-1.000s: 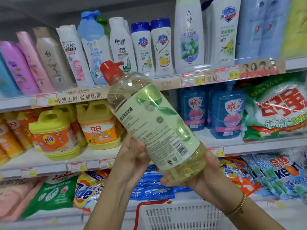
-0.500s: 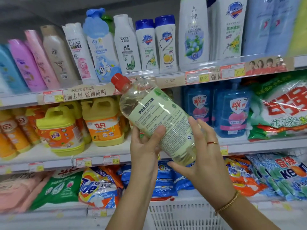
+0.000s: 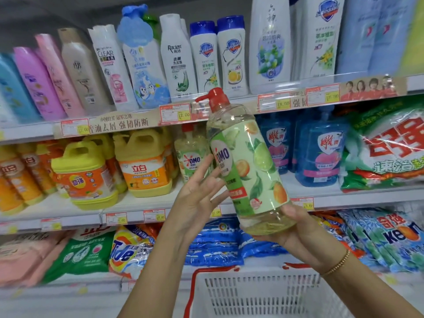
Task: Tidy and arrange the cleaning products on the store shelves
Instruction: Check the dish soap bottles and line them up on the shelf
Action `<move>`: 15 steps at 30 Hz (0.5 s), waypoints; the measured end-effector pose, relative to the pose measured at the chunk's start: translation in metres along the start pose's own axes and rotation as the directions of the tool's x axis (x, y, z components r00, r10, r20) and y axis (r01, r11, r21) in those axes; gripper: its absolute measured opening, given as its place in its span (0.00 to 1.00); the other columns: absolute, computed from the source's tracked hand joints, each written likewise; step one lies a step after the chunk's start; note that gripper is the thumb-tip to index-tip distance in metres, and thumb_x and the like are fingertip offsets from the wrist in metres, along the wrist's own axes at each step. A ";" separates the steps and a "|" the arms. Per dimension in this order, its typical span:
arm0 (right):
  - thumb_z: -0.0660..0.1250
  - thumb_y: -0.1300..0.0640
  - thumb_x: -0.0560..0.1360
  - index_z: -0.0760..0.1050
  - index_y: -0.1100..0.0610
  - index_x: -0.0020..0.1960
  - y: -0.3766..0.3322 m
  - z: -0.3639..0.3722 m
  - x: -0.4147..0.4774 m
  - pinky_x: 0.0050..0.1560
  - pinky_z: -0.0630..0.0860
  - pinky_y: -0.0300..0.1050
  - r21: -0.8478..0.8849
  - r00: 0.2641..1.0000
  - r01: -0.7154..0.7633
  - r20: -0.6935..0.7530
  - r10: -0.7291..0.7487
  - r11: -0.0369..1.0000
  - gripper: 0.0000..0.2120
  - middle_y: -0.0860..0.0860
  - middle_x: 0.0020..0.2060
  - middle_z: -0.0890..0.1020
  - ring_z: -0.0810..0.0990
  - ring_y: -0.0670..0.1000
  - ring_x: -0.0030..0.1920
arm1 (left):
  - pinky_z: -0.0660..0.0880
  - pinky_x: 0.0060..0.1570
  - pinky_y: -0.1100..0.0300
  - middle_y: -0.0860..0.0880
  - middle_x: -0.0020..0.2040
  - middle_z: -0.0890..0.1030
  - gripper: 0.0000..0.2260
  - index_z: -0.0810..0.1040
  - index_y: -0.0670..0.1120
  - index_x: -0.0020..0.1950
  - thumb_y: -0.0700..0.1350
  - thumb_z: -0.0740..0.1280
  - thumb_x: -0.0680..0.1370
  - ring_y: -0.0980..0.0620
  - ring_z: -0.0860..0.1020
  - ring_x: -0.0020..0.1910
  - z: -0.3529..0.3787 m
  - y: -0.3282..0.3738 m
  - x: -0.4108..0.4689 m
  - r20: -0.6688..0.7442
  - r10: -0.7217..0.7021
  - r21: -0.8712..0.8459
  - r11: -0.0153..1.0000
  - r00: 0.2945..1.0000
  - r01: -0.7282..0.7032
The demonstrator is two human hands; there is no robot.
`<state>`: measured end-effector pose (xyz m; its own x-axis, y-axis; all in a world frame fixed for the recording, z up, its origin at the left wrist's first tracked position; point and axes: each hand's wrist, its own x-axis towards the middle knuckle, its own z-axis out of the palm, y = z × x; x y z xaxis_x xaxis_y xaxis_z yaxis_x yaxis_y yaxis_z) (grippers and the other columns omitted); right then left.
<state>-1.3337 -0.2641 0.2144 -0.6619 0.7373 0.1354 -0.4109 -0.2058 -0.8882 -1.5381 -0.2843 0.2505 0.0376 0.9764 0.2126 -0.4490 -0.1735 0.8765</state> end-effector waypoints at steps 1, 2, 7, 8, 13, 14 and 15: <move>0.81 0.40 0.52 0.77 0.57 0.62 -0.001 -0.002 -0.001 0.45 0.82 0.53 0.040 0.999 -0.032 0.039 0.031 0.999 0.42 0.64 0.59 0.79 0.79 0.67 0.56 | 0.79 0.47 0.58 0.46 0.62 0.81 0.46 0.72 0.48 0.68 0.53 0.84 0.53 0.48 0.80 0.59 -0.004 0.001 -0.001 -0.005 -0.005 -0.014 1.000 1.000 0.005; 0.80 0.39 0.55 0.78 0.56 0.61 -0.001 -0.004 -0.003 0.43 0.82 0.51 0.082 0.994 -0.062 0.098 0.054 0.995 0.39 0.65 0.59 0.78 0.78 0.69 0.57 | 0.80 0.46 0.58 0.46 0.60 0.82 0.43 0.75 0.47 0.66 0.54 0.84 0.53 0.48 0.81 0.57 -0.007 0.002 -0.003 -0.009 -0.006 -0.027 1.000 1.000 0.005; 0.68 0.39 0.71 0.68 0.57 0.70 0.000 -0.003 -0.006 0.52 0.80 0.54 0.244 0.906 -0.233 0.405 0.119 0.941 0.34 0.65 0.63 0.75 0.75 0.72 0.58 | 0.79 0.47 0.54 0.43 0.59 0.81 0.49 0.69 0.44 0.70 0.59 0.82 0.54 0.46 0.80 0.56 -0.003 0.006 -0.011 0.013 -0.007 -0.048 0.999 1.000 0.008; 0.68 0.39 0.71 0.68 0.57 0.70 0.002 -0.001 -0.007 0.53 0.80 0.54 0.232 0.885 -0.253 0.448 0.127 0.939 0.34 0.65 0.62 0.75 0.75 0.72 0.58 | 0.79 0.49 0.52 0.42 0.59 0.80 0.51 0.69 0.43 0.71 0.59 0.82 0.53 0.45 0.79 0.58 -0.002 0.006 -0.011 0.024 0.009 -0.074 0.997 1.000 -0.007; 0.68 0.36 0.69 0.68 0.57 0.70 0.004 0.012 -0.016 0.54 0.80 0.53 0.163 0.797 -0.337 0.573 0.190 0.927 0.37 0.65 0.61 0.77 0.77 0.70 0.57 | 0.74 0.61 0.45 0.42 0.57 0.81 0.47 0.76 0.43 0.62 0.56 0.84 0.47 0.44 0.78 0.60 -0.007 0.014 -0.021 -0.022 0.063 -0.188 0.980 0.998 -0.066; 0.70 0.35 0.67 0.69 0.57 0.70 0.002 0.016 -0.019 0.51 0.81 0.53 0.172 0.795 -0.373 0.566 0.218 0.912 0.39 0.65 0.61 0.76 0.78 0.71 0.56 | 0.75 0.60 0.45 0.43 0.55 0.82 0.44 0.78 0.43 0.60 0.55 0.85 0.47 0.45 0.79 0.58 -0.009 0.015 -0.024 -0.023 0.072 -0.212 0.974 0.997 -0.075; 0.72 0.34 0.64 0.70 0.57 0.69 -0.001 0.021 -0.021 0.47 0.82 0.53 0.181 0.801 -0.403 0.543 0.251 0.897 0.42 0.66 0.61 0.76 0.78 0.71 0.54 | 0.76 0.59 0.46 0.43 0.55 0.83 0.41 0.79 0.43 0.59 0.54 0.85 0.49 0.45 0.80 0.57 -0.009 0.016 -0.028 -0.016 0.077 -0.242 0.967 0.997 -0.079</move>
<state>-1.3323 -0.2933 0.2213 -0.9740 0.1894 0.1246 -0.2151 -0.5980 -0.7721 -1.5547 -0.3129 0.2550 -0.0117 0.9621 0.2726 -0.6534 -0.2137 0.7263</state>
